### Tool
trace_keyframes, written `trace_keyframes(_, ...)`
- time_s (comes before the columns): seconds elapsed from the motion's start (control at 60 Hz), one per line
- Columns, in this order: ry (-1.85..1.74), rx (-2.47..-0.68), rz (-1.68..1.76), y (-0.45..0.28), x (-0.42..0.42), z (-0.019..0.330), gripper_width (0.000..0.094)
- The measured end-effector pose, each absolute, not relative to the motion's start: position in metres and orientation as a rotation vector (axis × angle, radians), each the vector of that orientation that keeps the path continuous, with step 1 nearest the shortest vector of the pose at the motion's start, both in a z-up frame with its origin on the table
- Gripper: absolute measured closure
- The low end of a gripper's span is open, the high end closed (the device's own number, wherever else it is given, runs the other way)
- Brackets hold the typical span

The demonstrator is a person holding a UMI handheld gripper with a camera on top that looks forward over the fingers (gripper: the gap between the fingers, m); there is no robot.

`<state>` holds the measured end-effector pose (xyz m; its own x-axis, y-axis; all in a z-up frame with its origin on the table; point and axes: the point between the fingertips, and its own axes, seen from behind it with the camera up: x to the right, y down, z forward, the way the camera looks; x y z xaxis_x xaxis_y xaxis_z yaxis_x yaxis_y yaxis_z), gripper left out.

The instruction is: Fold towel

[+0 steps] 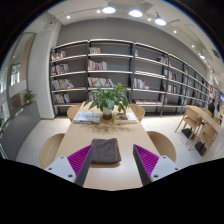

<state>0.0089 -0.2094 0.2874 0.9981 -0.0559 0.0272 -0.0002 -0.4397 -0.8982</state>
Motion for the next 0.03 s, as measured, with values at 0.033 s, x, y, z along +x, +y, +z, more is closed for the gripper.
trace_keyframes(0.033,0.042,-2.026,-0.063,-0.2118,0.0093,0.2875,0.0135)
